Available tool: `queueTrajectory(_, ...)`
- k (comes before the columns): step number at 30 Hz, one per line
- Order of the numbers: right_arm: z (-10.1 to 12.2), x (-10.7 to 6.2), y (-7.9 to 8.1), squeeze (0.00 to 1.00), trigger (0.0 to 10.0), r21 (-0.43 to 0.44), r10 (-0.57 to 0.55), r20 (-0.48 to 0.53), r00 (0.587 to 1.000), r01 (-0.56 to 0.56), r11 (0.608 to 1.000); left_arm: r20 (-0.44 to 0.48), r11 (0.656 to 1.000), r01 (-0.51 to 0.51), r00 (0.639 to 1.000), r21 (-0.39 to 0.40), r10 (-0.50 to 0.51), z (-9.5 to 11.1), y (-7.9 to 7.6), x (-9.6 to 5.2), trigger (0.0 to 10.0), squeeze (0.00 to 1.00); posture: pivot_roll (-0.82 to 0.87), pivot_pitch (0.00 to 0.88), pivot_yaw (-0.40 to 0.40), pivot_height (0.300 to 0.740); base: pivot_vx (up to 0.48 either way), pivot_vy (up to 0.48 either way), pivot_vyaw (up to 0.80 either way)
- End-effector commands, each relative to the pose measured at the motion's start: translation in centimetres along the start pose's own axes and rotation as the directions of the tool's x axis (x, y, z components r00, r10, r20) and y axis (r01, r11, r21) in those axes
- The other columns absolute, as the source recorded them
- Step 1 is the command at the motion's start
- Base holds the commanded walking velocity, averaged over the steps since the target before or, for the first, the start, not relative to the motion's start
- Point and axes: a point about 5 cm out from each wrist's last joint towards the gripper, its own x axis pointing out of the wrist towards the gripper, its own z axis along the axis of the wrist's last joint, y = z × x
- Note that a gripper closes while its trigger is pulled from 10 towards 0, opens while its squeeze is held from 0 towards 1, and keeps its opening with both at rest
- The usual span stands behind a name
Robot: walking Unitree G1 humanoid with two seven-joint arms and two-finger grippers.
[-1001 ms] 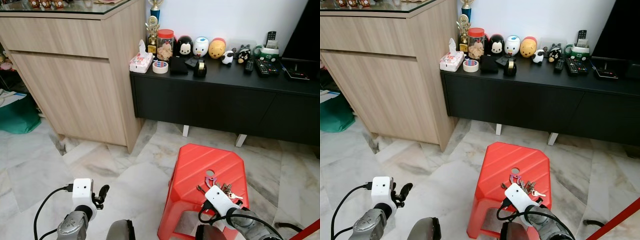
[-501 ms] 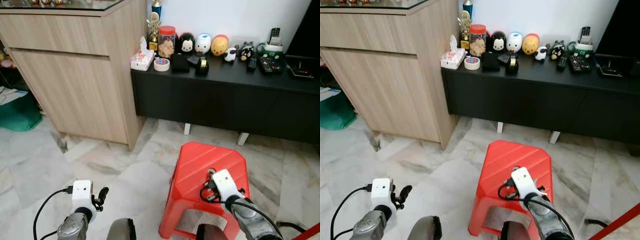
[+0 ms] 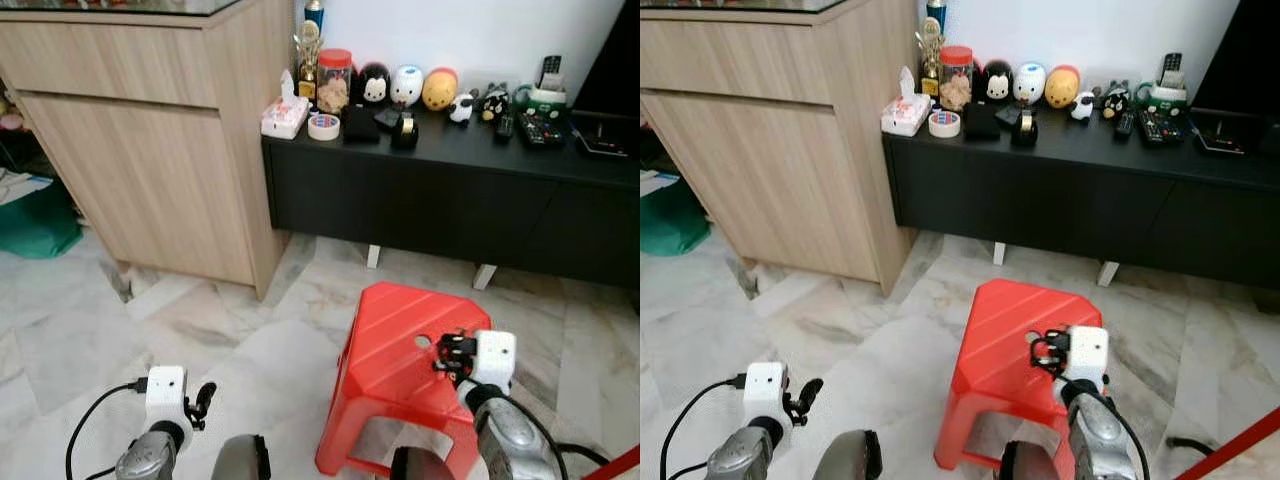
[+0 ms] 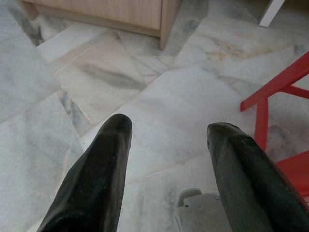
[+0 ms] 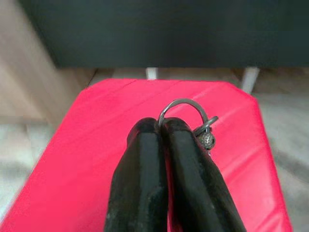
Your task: Hang keys on a hook
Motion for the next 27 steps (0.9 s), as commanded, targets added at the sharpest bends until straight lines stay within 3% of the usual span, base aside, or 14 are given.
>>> queueTrajectory(1,1.3,0.3,-0.6,0.00,10.0,0.145,-0.054,0.072,0.996,0.043,0.988,-0.024,1.000,0.001,1.000,0.028,-0.001,-0.5,0.1,-0.2,10.0,0.00,0.06,0.000,-0.040,0.600,0.000,0.000,0.00)
queueTrajectory(2,1.7,0.3,-0.7,0.00,10.0,0.176,-0.066,0.100,0.993,0.048,0.983,-0.026,1.000,0.000,1.000,0.031,0.000,-0.6,0.1,-0.2,10.0,0.00,0.06,0.000,-0.040,0.600,0.000,0.000,0.00)
queueTrajectory(3,2.2,0.4,-0.3,0.00,10.0,0.114,-0.033,0.125,0.992,0.019,0.993,-0.034,0.999,-0.002,0.999,0.035,0.003,-0.7,0.1,-0.2,10.0,0.00,0.06,0.000,-0.040,0.600,0.000,0.000,0.00)
queueTrajectory(5,2.4,0.4,0.0,0.00,10.0,0.073,-0.008,0.138,0.990,-0.002,0.997,-0.041,0.999,-0.005,0.999,0.036,0.006,-0.8,0.1,-0.3,10.0,0.00,0.06,0.000,-0.040,0.600,0.000,0.000,0.00)
queueTrajectory(13,2.4,0.2,0.0,0.00,10.0,0.024,0.006,0.150,0.989,-0.010,1.000,-0.094,0.999,-0.040,0.995,0.016,0.042,-2.4,0.0,-0.9,10.0,0.00,0.05,0.000,-0.057,0.600,0.000,0.000,0.00)
queueTrajectory(27,1.6,-0.3,-1.0,0.00,10.0,-0.031,0.000,0.107,0.994,0.003,1.000,-0.175,0.997,-0.073,0.982,-0.005,0.071,-4.3,-0.4,-1.7,10.0,0.00,0.06,0.000,-0.068,0.684,0.000,0.000,0.00)
